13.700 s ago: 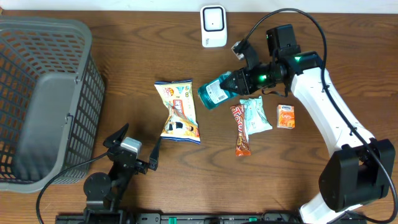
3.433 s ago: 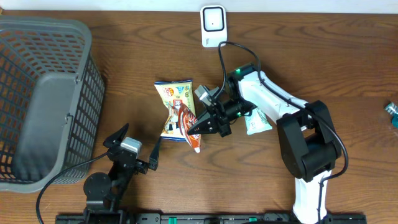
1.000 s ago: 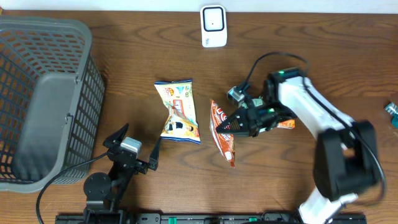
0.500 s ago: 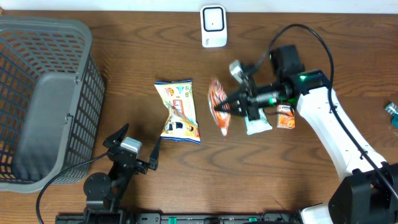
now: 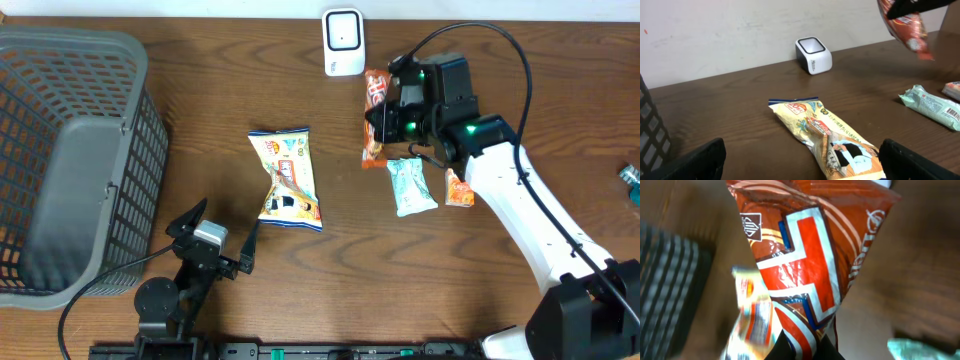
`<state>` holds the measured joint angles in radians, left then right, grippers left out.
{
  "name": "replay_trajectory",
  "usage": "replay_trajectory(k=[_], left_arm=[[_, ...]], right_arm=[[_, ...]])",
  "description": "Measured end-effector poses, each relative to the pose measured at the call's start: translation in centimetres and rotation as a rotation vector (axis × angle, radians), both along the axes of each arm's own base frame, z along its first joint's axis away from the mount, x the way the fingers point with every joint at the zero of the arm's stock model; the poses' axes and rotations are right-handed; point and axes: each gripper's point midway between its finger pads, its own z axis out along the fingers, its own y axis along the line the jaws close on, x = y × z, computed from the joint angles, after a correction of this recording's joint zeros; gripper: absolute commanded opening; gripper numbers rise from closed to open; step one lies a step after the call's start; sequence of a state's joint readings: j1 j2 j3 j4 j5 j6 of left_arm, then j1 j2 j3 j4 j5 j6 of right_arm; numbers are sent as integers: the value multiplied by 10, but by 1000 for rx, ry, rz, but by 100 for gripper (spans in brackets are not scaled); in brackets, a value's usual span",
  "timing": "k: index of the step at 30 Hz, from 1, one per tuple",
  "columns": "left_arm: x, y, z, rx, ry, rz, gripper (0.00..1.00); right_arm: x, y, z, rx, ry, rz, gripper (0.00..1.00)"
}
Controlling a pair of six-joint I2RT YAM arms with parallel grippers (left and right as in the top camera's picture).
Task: Scan the item barcode
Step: 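Raise the red bar to the scanner and hold it there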
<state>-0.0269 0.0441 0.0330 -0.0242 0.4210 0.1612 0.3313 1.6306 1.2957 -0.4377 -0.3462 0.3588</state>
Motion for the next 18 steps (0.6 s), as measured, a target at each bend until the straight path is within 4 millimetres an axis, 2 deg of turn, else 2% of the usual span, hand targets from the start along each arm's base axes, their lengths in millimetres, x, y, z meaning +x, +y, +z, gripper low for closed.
replay_trajectory(k=[5, 8, 13, 18], left_arm=[[0, 0, 0, 0, 0, 0, 98], [0, 0, 0, 0, 0, 0, 98], [0, 0, 0, 0, 0, 0, 98], [0, 0, 0, 0, 0, 0, 98]], right_arm=[[27, -6, -16, -26, 13, -100, 1], [52, -2, -32, -48, 43, -129, 1], [100, 16, -50, -78, 104, -143, 1], [142, 32, -53, -77, 107, -142, 1]])
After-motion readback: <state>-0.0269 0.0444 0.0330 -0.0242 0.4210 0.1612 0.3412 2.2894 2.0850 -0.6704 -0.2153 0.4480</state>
